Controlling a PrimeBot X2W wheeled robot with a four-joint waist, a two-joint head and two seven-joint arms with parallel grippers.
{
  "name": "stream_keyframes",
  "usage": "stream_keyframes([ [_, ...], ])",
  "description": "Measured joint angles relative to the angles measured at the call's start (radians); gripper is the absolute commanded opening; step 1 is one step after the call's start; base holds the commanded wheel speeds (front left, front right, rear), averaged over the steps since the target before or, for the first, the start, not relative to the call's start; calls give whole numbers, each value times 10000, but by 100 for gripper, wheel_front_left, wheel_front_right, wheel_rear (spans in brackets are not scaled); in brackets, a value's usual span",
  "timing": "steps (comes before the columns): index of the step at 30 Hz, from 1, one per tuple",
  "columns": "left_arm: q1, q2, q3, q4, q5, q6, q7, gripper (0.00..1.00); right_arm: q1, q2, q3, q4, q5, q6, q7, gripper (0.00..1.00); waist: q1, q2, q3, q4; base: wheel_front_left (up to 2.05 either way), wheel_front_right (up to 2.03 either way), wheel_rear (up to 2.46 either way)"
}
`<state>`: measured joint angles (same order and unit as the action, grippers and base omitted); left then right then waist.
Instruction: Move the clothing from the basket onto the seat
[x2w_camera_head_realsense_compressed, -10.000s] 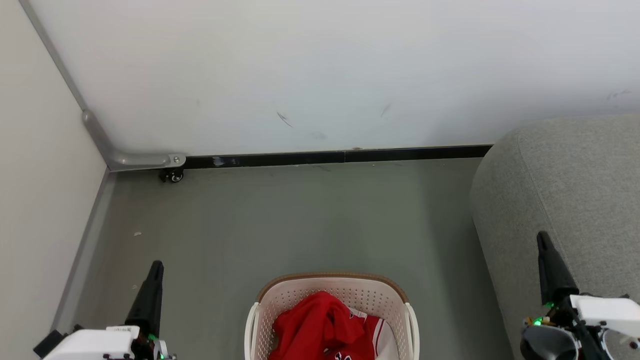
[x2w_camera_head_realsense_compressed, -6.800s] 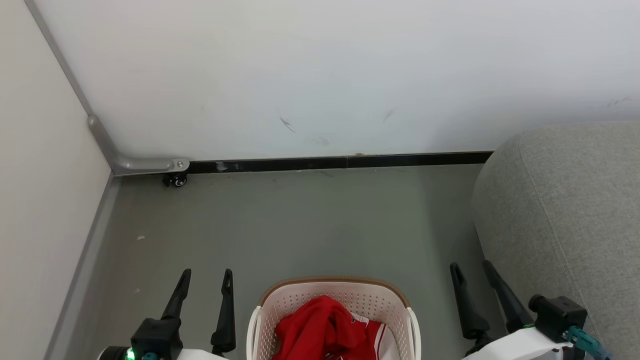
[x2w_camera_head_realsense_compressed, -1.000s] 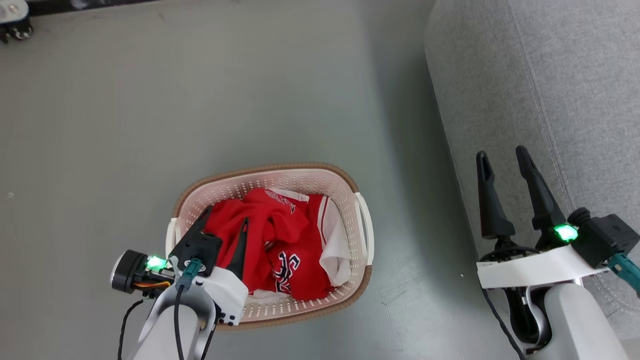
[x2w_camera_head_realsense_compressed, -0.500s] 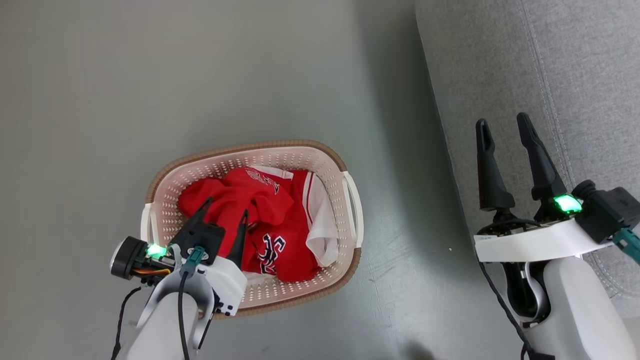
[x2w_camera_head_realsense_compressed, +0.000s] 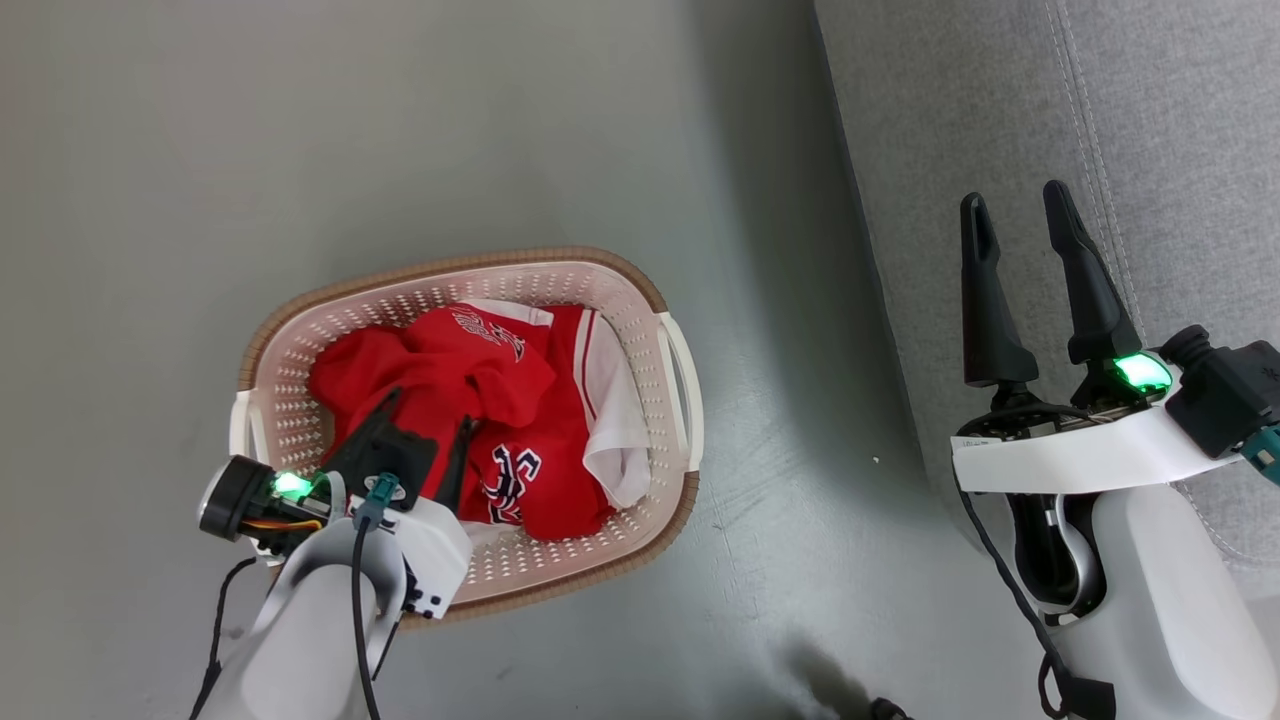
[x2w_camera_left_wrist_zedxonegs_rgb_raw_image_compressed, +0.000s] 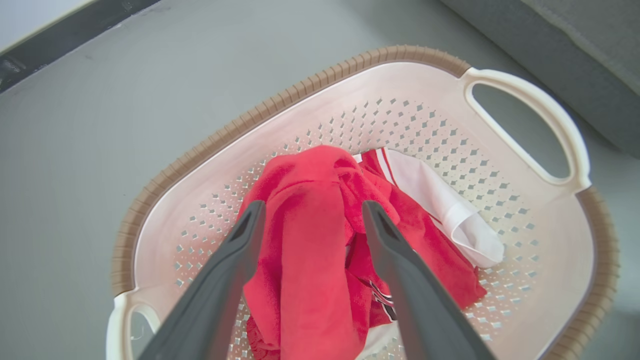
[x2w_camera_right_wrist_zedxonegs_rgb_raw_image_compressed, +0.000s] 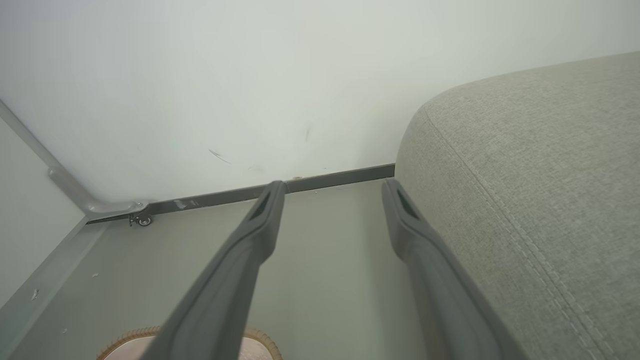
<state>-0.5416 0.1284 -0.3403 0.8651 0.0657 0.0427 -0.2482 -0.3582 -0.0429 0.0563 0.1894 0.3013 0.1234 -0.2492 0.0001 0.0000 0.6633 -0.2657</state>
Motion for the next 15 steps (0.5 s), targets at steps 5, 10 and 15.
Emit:
stream_keyframes([
  [5,-286,136,63,341,0,12,0,100,-49,0,75,-8,105,0,0,100,0,0,196,-174,0,0,0],
  [10,-552,230,105,621,6,59,2,100,-161,0,167,-13,205,0,0,100,0,0,357,-353,0,0,0],
  [15,-781,276,151,895,73,207,15,100,-170,0,238,-13,359,0,0,100,0,0,465,-530,0,0,0],
])
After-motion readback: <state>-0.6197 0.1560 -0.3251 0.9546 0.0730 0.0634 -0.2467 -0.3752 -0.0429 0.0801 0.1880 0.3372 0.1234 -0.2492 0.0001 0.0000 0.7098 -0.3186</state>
